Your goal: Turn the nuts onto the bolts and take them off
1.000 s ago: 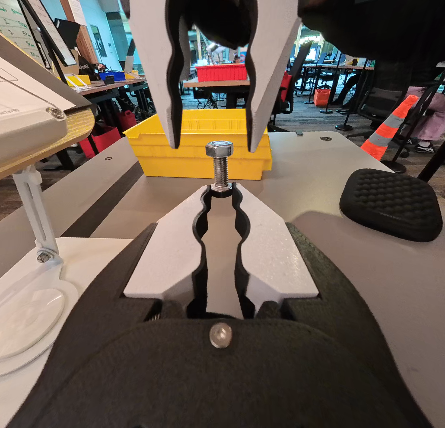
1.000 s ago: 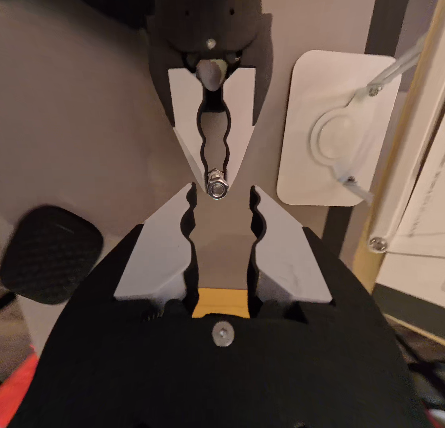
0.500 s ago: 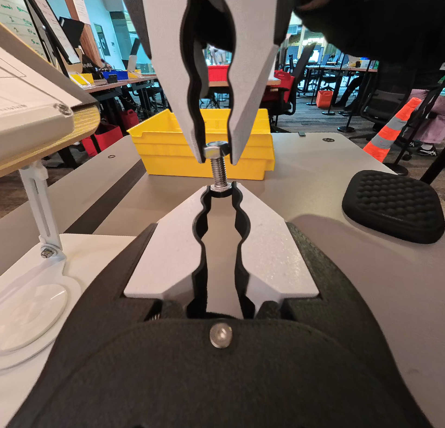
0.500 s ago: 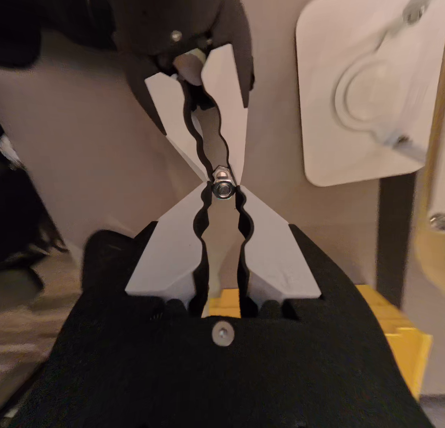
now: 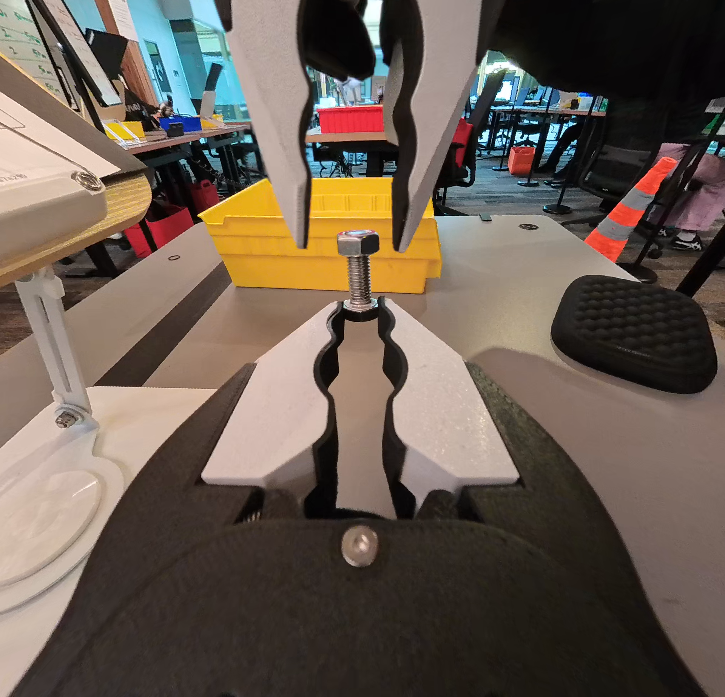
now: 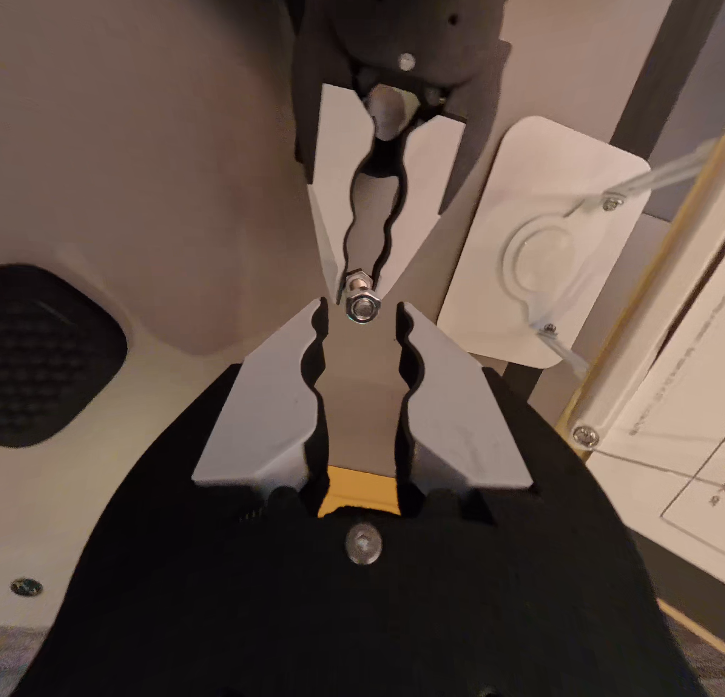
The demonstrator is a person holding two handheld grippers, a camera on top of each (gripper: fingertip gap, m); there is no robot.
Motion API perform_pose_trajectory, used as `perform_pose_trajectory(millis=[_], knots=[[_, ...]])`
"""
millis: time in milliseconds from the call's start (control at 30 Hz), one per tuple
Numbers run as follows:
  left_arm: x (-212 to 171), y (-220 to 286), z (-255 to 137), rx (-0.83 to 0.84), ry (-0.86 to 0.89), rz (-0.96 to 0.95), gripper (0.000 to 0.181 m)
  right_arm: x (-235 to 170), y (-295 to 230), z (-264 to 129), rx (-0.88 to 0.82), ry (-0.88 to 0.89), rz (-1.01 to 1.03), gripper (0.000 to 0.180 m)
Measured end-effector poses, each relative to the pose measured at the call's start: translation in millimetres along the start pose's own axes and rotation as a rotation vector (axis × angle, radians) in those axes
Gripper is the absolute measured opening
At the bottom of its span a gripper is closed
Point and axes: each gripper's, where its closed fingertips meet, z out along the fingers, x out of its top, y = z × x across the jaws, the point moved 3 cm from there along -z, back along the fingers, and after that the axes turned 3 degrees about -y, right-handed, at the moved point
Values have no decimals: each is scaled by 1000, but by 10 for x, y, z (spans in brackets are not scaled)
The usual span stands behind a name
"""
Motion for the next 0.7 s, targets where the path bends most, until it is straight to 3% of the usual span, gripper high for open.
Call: perform_pose_trajectory(millis=[100,167,400,467,500,633,700], knots=[[1,3,3,-1,0,1,15,21,-25,15,5,-21,-56,16],[-7,3,6,0,-5,3,15,24,-20,27,18,-30,-28,16],[-15,-33,-13,14,-4,-5,15,42,68,49,121,31,497,16],[-46,-44,-11,17,-18,-4,15,12,57,83,126,29,549,16],[-62,-40,0,20,-29,3,15,-4,38,96,136,21,549,16],[-15,7,24,5,-16,11,15,-45,88,59,55,3,426,49],[-16,8,20,4,-15,10,15,-10,76,16,30,17,296,47]])
